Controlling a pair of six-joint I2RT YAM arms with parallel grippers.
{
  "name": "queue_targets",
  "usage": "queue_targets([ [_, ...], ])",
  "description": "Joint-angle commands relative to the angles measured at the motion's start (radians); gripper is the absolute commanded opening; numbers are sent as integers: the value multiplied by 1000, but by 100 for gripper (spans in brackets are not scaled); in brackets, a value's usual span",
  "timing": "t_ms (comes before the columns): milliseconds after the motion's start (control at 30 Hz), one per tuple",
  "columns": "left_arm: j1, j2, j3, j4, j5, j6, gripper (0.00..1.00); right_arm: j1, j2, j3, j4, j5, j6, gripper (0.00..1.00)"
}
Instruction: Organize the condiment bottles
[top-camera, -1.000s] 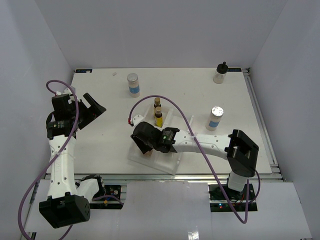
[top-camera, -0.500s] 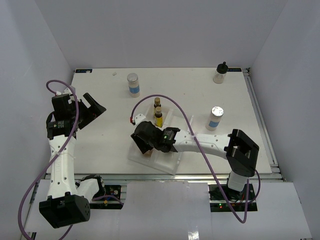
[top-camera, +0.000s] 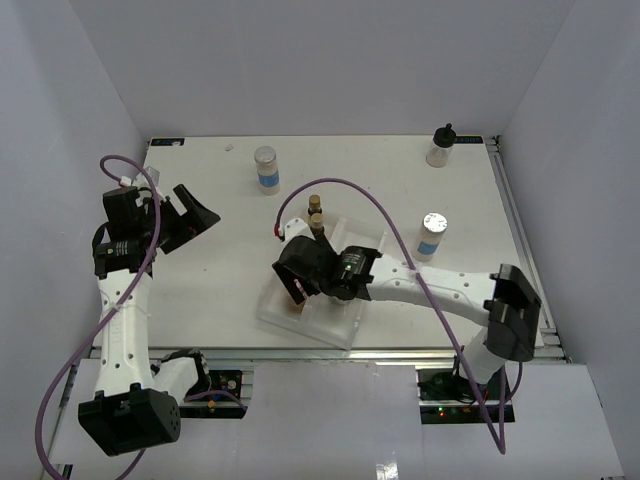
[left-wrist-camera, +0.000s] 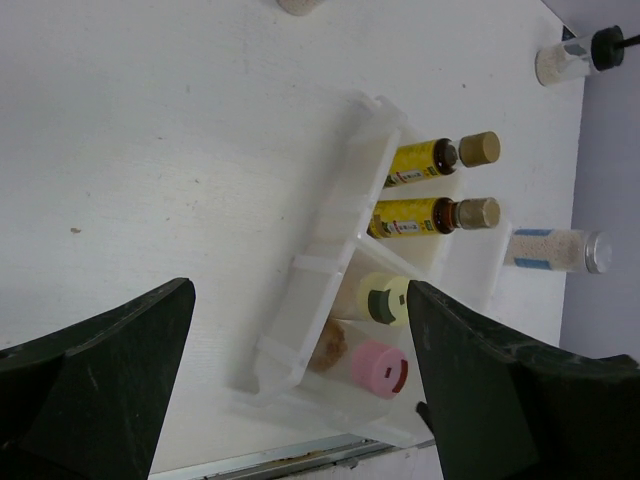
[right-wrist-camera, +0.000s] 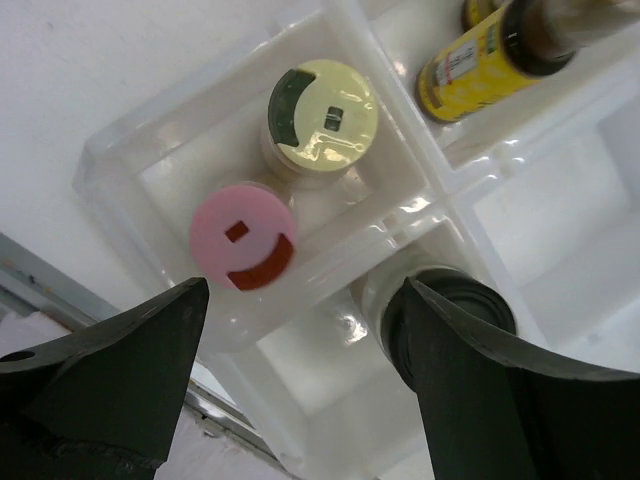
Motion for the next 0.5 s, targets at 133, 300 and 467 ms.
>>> queue_targets([
  [133,-14,-37,-95,151,202,-12,98,-115,-195,183,-90,59,-71,87],
  [300,-146,-41,-102,194,127,-19,98,-450,-235,233,-32,-89,-127,87],
  [467,-500,29,-79,206,-147,-16,98,-727,-216,258,-6,-189,-130,89],
])
